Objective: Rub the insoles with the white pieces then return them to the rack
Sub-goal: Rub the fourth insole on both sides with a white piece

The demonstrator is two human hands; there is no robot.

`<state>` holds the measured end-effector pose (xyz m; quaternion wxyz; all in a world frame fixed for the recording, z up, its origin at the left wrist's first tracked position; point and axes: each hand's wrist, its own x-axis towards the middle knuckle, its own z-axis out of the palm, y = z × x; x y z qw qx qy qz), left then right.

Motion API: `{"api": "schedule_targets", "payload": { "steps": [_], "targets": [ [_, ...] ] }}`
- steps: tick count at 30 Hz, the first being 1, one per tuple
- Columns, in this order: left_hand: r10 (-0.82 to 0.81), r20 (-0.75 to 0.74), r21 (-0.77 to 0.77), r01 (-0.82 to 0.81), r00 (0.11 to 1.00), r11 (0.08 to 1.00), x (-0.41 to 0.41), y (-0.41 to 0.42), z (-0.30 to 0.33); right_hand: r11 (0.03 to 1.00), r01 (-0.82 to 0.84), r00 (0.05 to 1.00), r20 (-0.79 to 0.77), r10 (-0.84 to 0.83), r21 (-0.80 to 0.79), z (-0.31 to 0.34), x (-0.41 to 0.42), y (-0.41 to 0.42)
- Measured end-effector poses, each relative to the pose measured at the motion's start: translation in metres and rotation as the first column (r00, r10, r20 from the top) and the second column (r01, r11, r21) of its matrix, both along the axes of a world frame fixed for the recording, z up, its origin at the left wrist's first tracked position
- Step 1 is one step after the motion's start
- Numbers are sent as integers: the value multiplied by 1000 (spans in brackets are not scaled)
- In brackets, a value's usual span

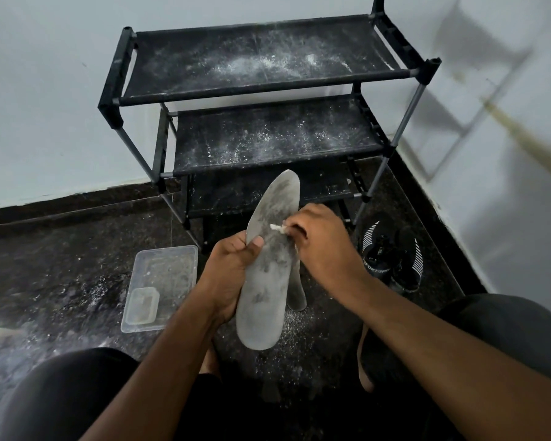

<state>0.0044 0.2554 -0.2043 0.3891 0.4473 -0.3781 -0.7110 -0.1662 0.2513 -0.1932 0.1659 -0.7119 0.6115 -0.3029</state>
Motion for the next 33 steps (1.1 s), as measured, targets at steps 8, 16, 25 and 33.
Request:
{"api": "schedule_targets", "payload": {
  "steps": [8,16,25,33],
  "targets": [
    [-31,-50,19,32,998,999,-2,1,-1,991,-131,987,-102,127,-37,-2,7,8],
    [-155,-140,33,161,978,986,-2,3,4,972,-198,979,-73,190,-124,-8,12,11],
    [-178,-90,37,182,980,983,-4,3,-2,961,-208,978,-12,210,-180,-2,12,8],
    [-205,-76,10,206,976,978,-9,6,1,977,-97,992,57,110,-189,-4,9,1]
  ]
}}
